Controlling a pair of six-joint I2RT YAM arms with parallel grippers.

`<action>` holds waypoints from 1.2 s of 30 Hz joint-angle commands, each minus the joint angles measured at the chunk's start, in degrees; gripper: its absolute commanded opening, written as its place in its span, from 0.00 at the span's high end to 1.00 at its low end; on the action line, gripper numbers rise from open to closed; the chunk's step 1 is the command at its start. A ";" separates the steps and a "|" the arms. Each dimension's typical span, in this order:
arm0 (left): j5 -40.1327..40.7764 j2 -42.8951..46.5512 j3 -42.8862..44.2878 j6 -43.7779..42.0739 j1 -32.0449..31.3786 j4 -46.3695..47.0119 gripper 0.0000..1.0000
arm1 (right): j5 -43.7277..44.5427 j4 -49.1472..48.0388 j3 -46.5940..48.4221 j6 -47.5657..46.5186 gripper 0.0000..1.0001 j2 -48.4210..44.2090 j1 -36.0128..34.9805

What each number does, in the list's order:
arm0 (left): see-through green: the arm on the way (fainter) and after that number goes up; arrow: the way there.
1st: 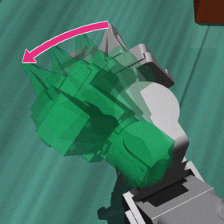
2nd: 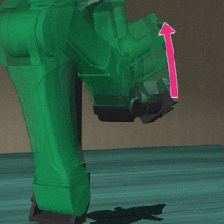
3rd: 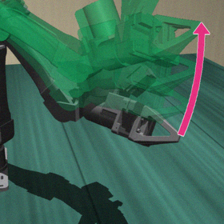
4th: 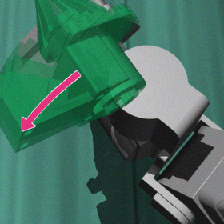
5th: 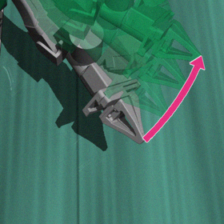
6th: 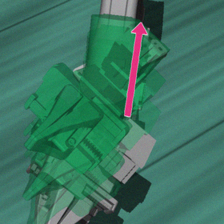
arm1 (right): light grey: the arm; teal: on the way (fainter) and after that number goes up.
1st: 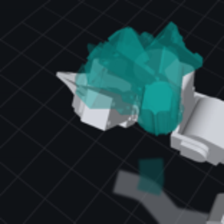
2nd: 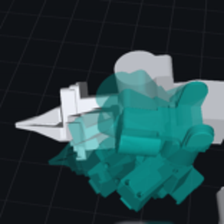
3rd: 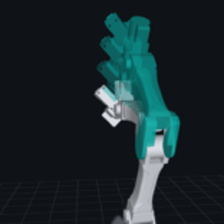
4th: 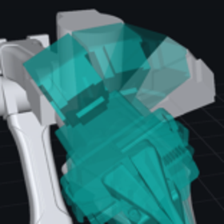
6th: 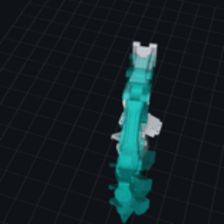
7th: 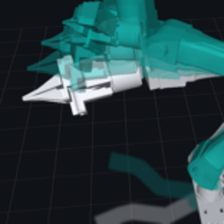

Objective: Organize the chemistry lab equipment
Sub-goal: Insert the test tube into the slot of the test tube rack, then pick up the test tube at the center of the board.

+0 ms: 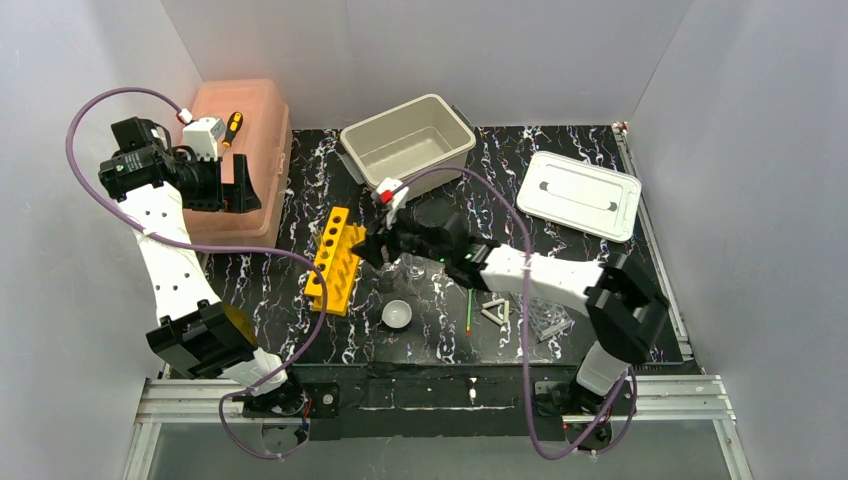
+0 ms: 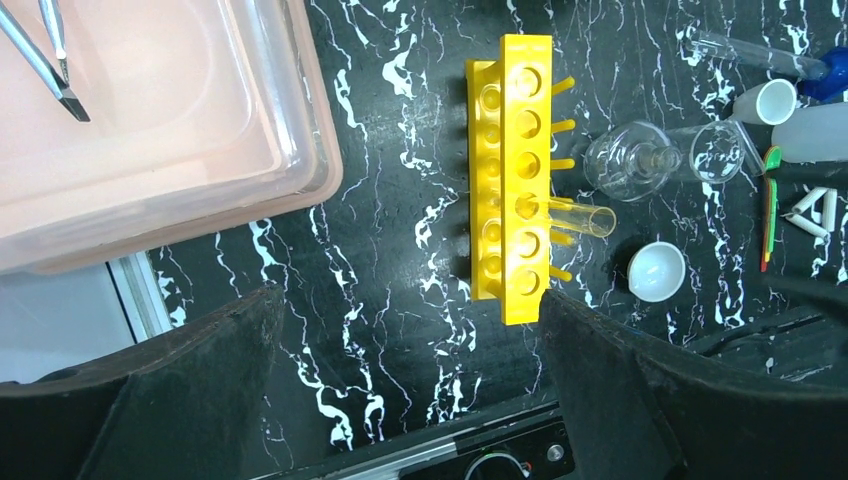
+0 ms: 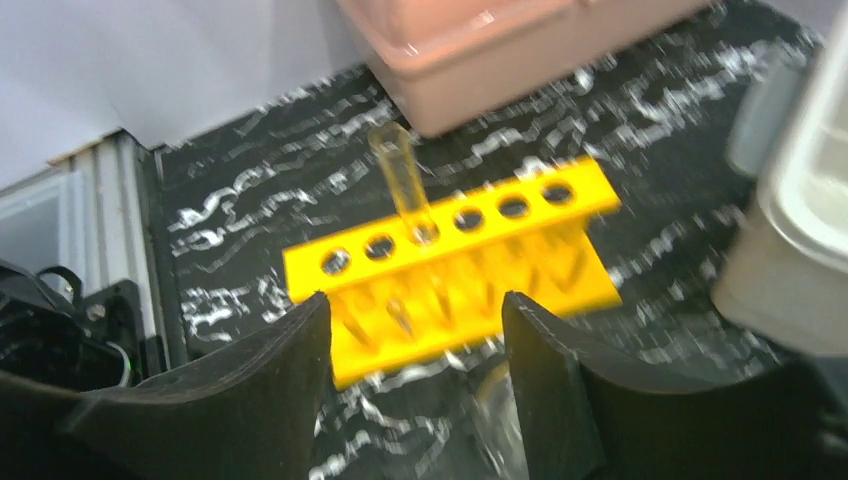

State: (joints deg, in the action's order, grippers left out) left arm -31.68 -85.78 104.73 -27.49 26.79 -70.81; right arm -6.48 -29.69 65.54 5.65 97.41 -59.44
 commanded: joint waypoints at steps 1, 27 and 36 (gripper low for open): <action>-2.85 2.28 0.53 0.86 0.10 -0.17 0.01 | 6.67 24.00 -2.43 7.93 0.23 -7.89 4.35; -6.20 1.27 2.88 4.18 0.04 1.24 0.01 | 28.11 61.87 2.87 12.65 0.24 -5.43 5.20; -4.66 2.01 1.96 4.11 0.02 2.49 0.01 | 26.38 57.23 3.21 11.89 0.38 1.14 7.93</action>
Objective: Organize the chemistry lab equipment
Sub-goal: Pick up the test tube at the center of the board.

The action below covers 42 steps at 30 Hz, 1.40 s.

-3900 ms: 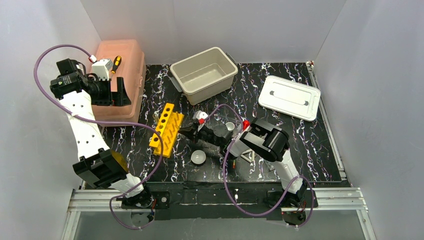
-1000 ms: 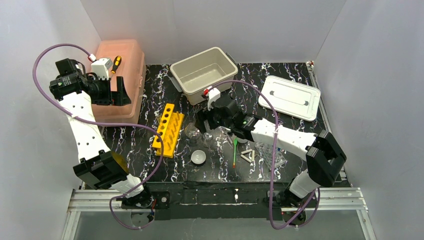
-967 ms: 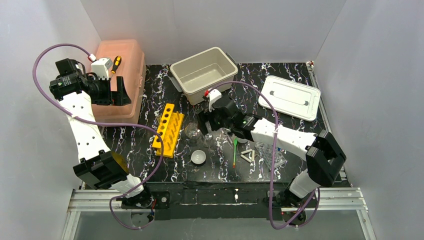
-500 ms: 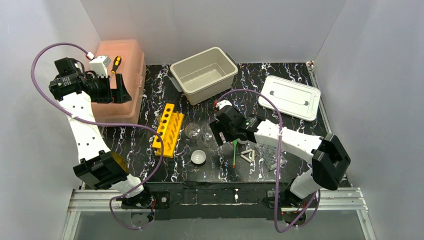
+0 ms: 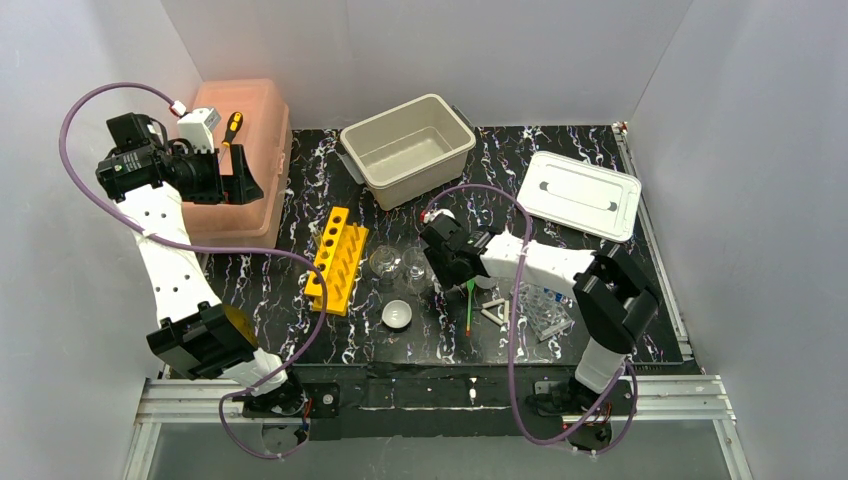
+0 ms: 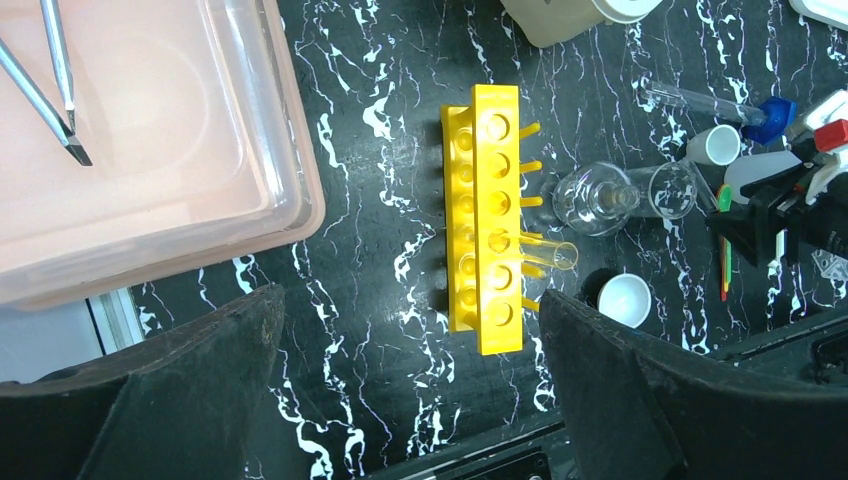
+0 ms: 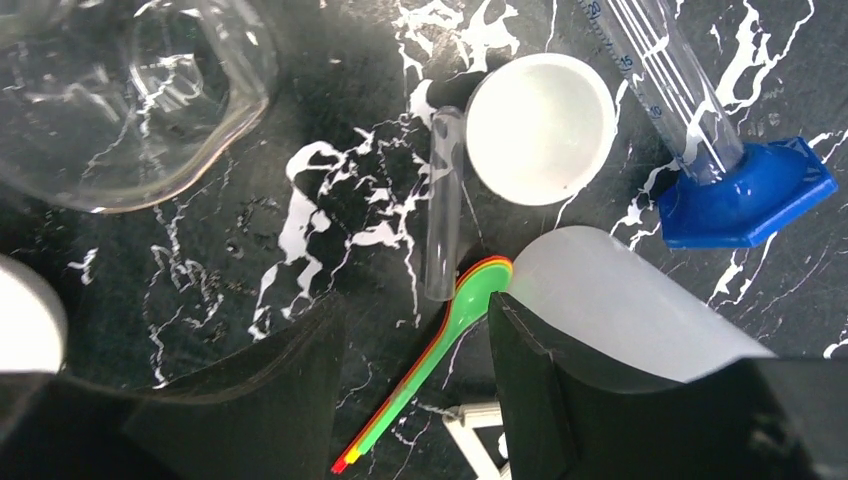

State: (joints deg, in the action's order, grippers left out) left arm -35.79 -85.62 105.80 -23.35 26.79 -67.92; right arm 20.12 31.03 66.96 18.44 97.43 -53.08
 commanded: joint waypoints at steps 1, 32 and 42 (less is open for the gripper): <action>-0.47 1.85 0.84 -0.10 0.07 -0.37 0.01 | -0.51 -4.47 1.53 -1.06 0.38 1.41 2.08; -3.36 2.31 -1.60 -0.40 0.09 0.15 0.01 | -4.56 -9.14 2.12 1.61 0.91 7.73 2.94; -4.48 1.29 -1.32 1.82 0.08 -0.76 0.01 | -4.08 -4.78 8.67 1.00 0.99 2.35 1.79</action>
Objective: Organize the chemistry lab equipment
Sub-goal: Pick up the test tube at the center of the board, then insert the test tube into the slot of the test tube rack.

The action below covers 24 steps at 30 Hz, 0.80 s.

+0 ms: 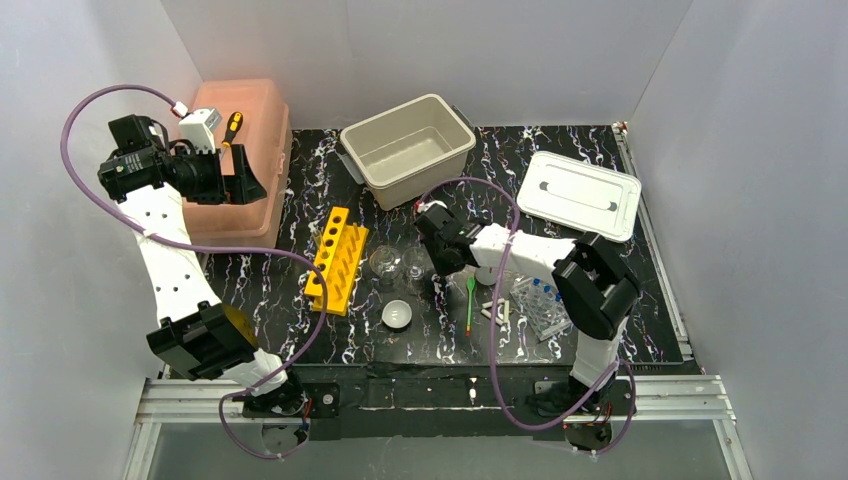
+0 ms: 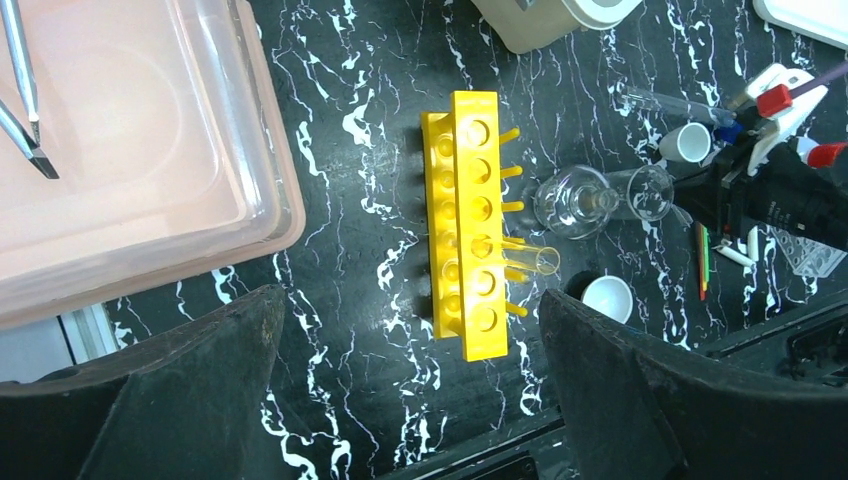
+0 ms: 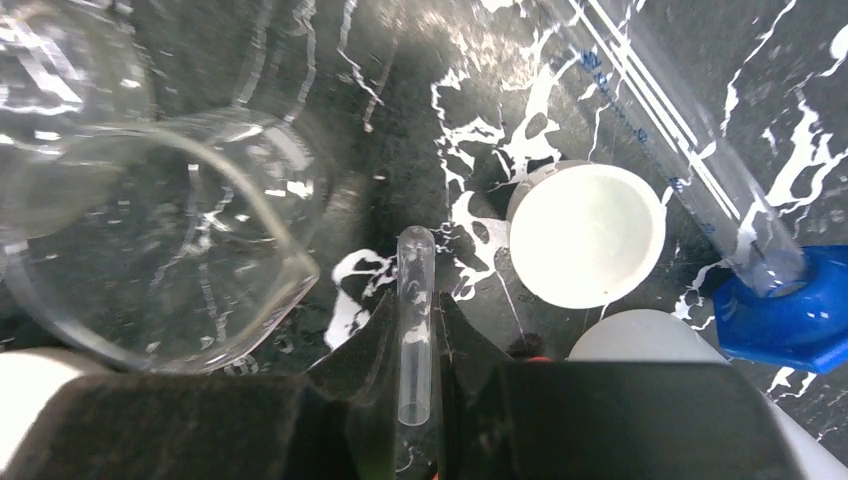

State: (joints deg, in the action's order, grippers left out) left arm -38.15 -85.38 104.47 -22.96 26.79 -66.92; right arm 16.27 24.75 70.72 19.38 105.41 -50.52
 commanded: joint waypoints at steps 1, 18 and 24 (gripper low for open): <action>-2.36 0.87 0.01 1.57 0.07 -1.81 0.00 | -0.12 1.57 5.48 0.12 0.99 -6.36 -0.88; -2.62 0.08 -1.41 1.23 0.09 -1.43 0.01 | -5.52 0.42 24.47 -3.18 0.99 -1.17 -2.81; -1.88 -0.11 -0.23 1.67 0.02 -1.29 0.01 | -9.75 -4.61 32.79 -4.04 0.99 4.87 -3.03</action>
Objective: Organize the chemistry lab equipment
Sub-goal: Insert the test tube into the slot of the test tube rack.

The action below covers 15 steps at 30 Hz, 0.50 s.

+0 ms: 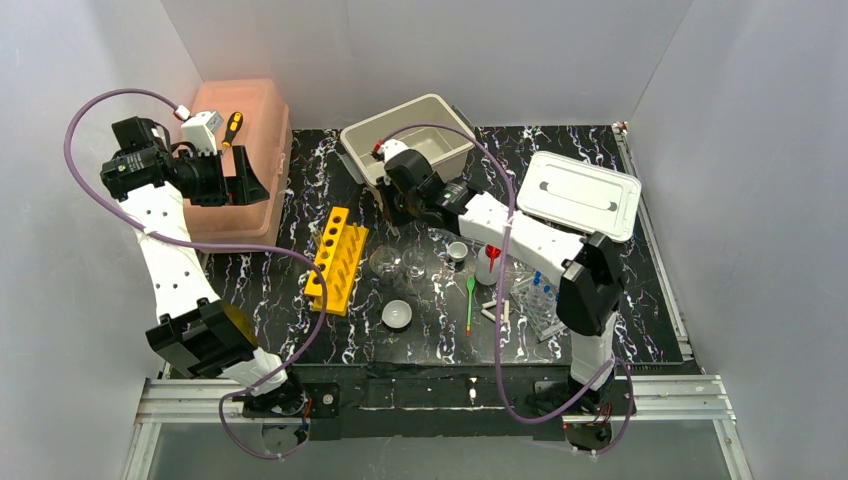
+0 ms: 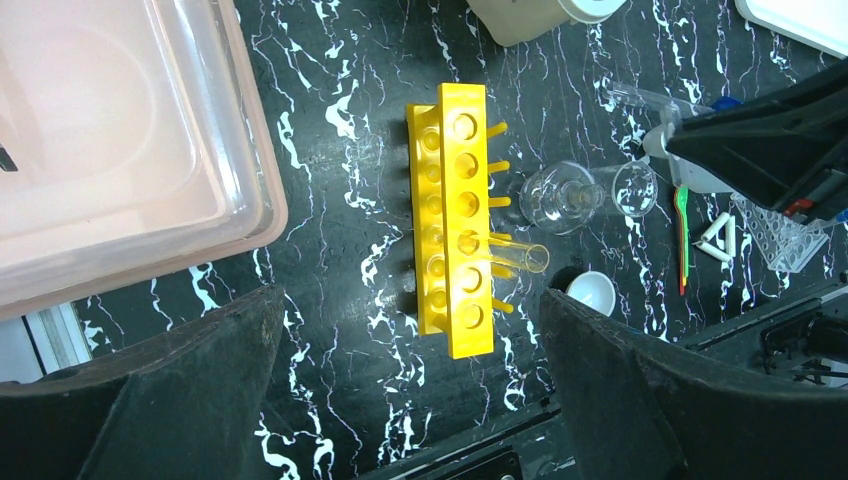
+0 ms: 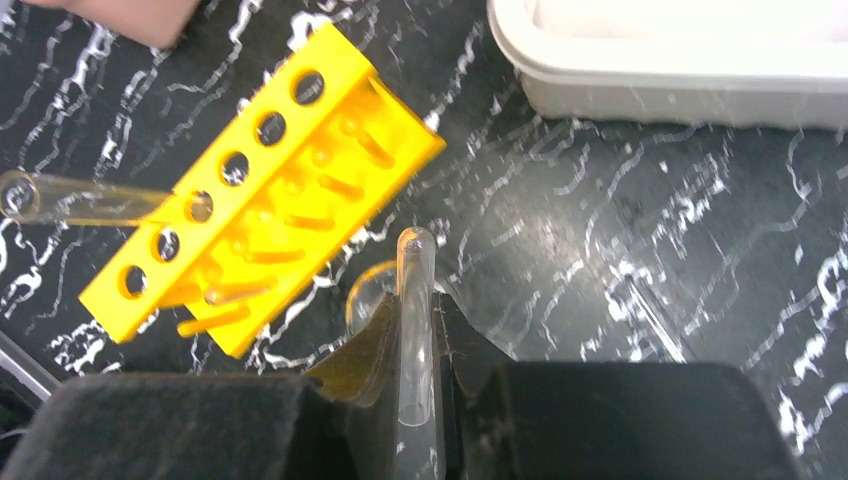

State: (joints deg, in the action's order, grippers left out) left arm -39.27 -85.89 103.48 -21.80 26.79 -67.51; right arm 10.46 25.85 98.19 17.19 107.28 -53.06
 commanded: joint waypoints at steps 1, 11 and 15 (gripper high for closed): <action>-0.59 0.38 0.90 0.53 0.04 -0.70 0.01 | -4.52 -7.60 5.64 -2.68 0.99 3.43 -0.73; 0.46 -0.25 1.75 0.37 -0.02 -0.70 0.01 | -6.80 -23.42 7.51 -7.31 0.99 9.43 -1.70; 0.97 -0.66 2.54 0.29 0.04 -0.70 0.01 | -9.43 -29.58 6.50 -7.30 0.99 11.37 -1.70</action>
State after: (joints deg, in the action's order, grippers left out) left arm -38.30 -86.28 103.83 -21.52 26.79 -67.46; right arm 4.03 6.04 103.18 11.31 117.32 -54.68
